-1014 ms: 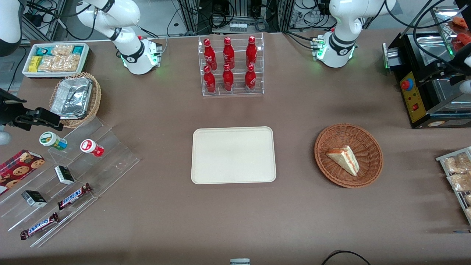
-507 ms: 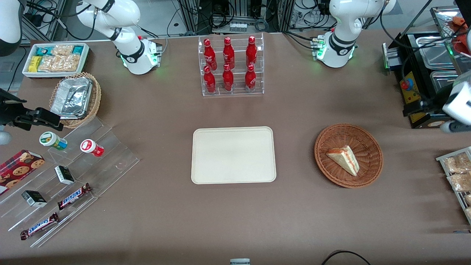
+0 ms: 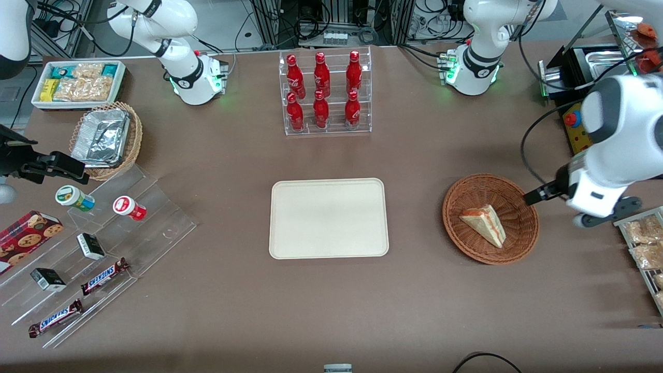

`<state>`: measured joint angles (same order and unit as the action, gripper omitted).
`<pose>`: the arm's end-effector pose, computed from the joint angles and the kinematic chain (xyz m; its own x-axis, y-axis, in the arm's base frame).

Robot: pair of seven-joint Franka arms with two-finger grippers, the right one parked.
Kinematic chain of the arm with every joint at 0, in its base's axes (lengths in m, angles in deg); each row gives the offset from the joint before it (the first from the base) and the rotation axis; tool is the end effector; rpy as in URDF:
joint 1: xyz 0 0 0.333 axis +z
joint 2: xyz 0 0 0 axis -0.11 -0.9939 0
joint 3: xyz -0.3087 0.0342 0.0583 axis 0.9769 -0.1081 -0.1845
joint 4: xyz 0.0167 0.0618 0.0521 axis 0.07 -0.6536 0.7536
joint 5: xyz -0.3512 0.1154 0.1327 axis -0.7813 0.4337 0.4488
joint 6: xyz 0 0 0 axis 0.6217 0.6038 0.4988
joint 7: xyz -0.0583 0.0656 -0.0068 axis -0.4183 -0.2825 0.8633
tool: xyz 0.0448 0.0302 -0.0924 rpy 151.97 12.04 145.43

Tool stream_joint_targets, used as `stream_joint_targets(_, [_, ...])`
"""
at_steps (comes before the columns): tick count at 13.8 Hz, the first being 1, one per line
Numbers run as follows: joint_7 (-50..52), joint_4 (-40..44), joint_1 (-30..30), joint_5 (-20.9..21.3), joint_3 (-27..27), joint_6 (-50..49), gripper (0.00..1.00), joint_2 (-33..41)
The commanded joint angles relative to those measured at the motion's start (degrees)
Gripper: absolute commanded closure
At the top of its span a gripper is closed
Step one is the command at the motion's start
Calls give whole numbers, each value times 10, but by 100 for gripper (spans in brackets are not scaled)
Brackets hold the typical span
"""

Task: Place sandwich from basket to tray
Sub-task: 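Move the open left gripper over the sandwich in the wicker basket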

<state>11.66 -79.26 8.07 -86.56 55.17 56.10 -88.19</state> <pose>0.5906 -0.0301 0.4322 0.9161 0.3949 -0.0688 0.3917 -0.9184 -0.0562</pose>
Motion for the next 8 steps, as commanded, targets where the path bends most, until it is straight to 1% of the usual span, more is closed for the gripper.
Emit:
stream_joint_targets(1, [62,-60,-3,-1,15,73,0,11])
stream_joint_targets(5, [185,-120,-3,0,42,189,0,-7])
stream_joint_targets(8, [220,-146,-3,10,51,246,0,-31])
